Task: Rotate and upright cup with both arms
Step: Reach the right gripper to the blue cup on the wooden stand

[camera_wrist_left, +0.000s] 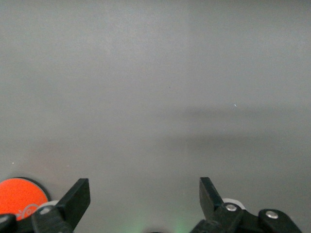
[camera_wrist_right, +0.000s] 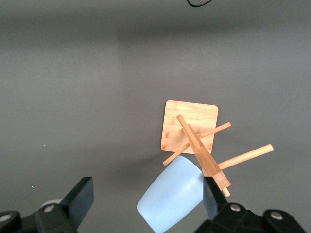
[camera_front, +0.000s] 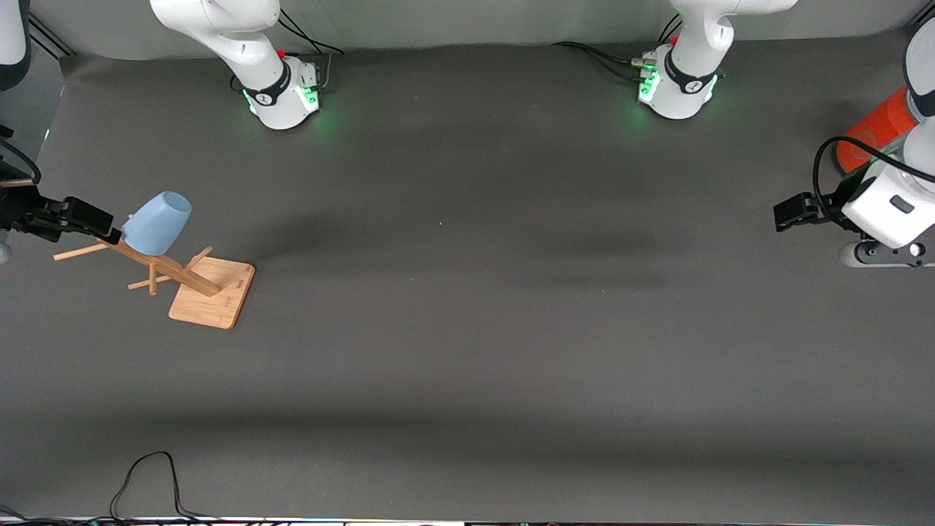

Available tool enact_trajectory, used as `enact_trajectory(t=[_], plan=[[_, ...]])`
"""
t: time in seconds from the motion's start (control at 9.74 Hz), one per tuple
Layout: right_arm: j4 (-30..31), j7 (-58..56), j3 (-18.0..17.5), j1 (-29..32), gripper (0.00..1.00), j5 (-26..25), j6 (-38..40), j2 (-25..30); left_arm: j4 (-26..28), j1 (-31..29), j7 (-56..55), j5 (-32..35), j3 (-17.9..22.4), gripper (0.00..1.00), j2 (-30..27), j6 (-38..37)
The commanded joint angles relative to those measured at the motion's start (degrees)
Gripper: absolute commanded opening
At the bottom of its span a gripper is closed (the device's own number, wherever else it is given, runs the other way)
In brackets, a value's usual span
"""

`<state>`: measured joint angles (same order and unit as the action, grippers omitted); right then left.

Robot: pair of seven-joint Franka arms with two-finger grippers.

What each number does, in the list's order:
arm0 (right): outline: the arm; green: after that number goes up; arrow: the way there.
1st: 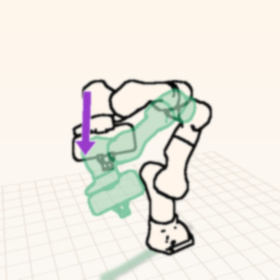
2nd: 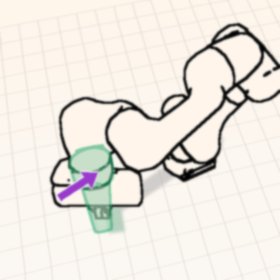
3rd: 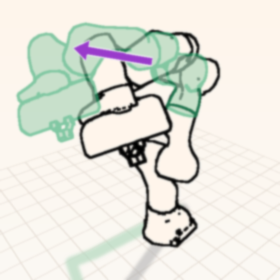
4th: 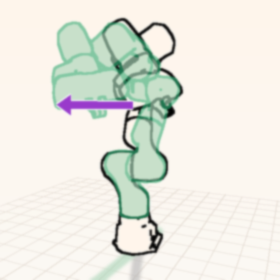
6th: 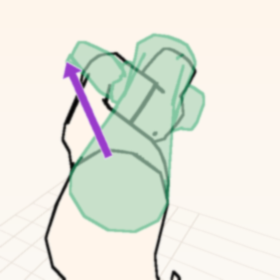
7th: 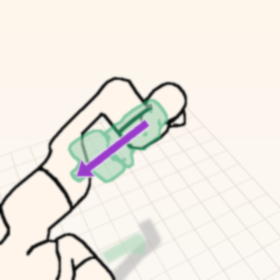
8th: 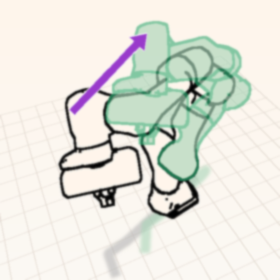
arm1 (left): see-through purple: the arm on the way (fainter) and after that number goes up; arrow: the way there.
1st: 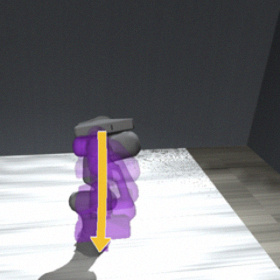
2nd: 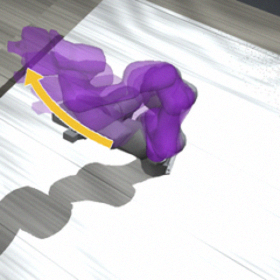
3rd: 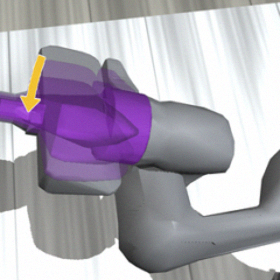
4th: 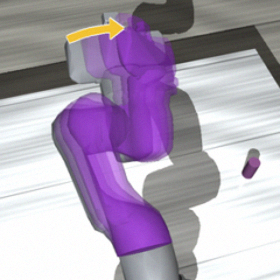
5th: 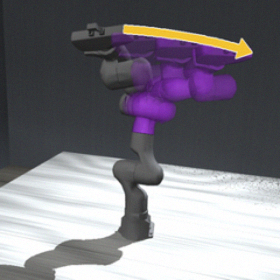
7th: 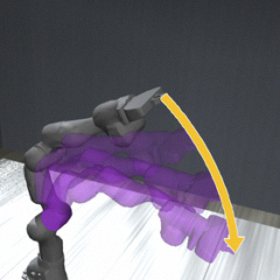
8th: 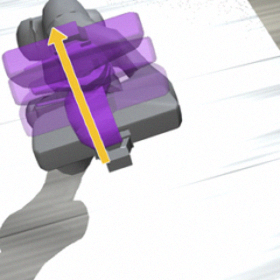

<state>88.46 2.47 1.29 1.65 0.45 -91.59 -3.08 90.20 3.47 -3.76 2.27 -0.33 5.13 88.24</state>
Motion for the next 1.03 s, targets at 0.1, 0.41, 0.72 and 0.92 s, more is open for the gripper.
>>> enact_trajectory(t=[0.1,0.41,0.72,0.92], plan=[[1.1,-1.5,-0.1,0.3,1.00,-0.4,0.3,1.5,-0.9,0.3,1.2,0.3,0.1,1.00,0.2,-0.8],[1.2,-1.4,-0.1,0.4,1.00,-0.3,0.8,1.6,-0.8,-0.3,1.5,-0.1,0.2,1.00,0.4,-2.1],[7.6,-1.6,1.3,0.4,1.00,-0.3,1.2,7.5,-0.8,-0.2,3.5,-0.3,0.2,1.00,0.4,-2.3],[16.1,-1.5,3.0,0.3,1.00,-0.4,-2.1,14.4,-0.9,-0.2,3.7,-0.3,0.2,1.00,0.6,-2.3]])
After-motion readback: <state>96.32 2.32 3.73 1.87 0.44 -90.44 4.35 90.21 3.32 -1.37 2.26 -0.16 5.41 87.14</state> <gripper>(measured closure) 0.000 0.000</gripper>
